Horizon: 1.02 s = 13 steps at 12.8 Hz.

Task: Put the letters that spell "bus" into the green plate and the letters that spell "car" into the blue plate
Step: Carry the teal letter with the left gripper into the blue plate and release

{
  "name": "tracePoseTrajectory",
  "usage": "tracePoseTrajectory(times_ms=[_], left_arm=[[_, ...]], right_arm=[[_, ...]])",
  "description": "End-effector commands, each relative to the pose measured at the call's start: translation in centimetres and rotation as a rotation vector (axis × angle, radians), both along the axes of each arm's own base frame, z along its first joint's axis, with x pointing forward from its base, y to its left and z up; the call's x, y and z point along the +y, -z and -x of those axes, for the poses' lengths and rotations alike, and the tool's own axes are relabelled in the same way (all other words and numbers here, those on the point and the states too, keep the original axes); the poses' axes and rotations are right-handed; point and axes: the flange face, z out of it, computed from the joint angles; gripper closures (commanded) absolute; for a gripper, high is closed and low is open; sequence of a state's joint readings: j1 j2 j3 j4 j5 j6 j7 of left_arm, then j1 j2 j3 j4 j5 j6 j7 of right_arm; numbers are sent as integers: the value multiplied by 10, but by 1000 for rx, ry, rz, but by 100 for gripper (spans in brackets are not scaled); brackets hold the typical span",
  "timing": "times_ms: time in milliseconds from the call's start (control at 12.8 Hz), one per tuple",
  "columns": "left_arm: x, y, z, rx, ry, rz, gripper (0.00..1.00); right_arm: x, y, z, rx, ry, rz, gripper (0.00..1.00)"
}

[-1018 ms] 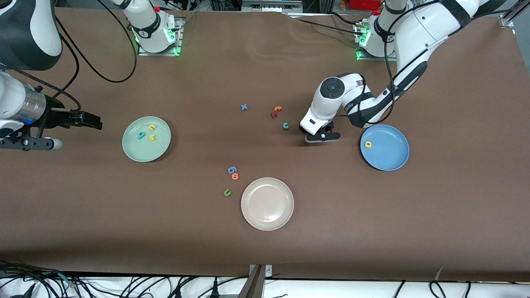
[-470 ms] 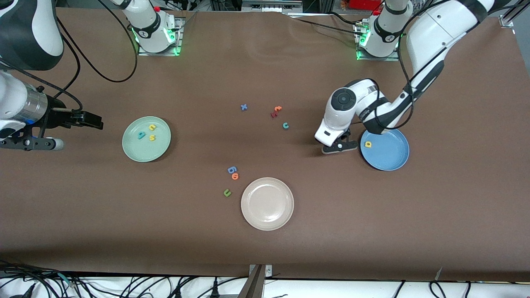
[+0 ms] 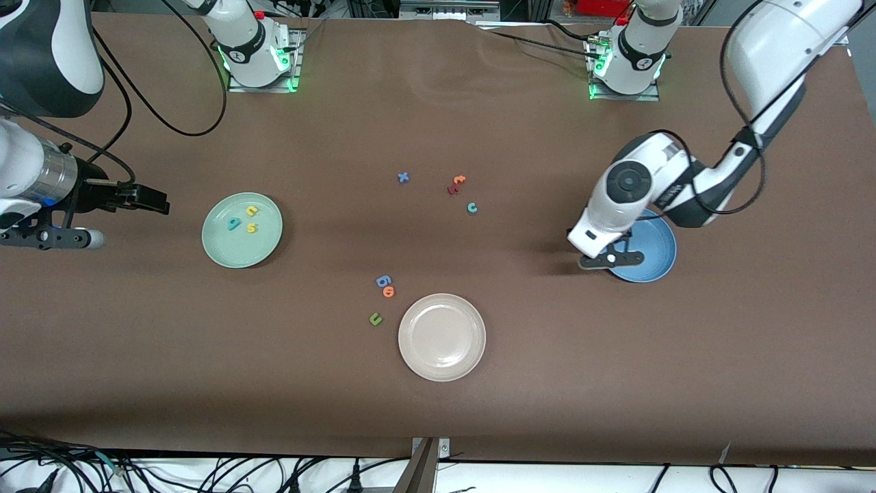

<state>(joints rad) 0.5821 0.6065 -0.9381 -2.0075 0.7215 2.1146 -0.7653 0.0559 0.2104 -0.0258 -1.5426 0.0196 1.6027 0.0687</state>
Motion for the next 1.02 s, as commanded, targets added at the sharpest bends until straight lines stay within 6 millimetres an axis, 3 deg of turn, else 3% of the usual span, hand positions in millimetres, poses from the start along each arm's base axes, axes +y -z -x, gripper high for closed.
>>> tracePoseTrajectory(times_ms=[0, 157, 235, 313, 391, 548, 705, 940], left_arm=[[39, -6, -6, 63, 123, 20, 74], [72, -3, -11, 95, 255, 49, 72], [83, -3, -13, 102, 283, 58, 62], [86, -2, -14, 106, 320, 63, 8], [87, -1, -15, 110, 331, 70, 0], [80, -3, -14, 108, 330, 76, 0], [42, -4, -7, 111, 230, 119, 0], [-41, -1, 11, 60, 100, 148, 0]], right_arm=[[-8, -2, 8, -3, -4, 12, 1], [-8, -2, 8, -3, -6, 11, 1], [-8, -3, 7, -9, -4, 12, 1], [-8, -3, 7, -11, -4, 12, 1], [-8, -2, 7, -7, -4, 12, 1], [-8, -1, 8, 0, -4, 12, 1], [-8, -1, 8, 0, -4, 12, 1], [-8, 2, 12, 10, -4, 12, 1]])
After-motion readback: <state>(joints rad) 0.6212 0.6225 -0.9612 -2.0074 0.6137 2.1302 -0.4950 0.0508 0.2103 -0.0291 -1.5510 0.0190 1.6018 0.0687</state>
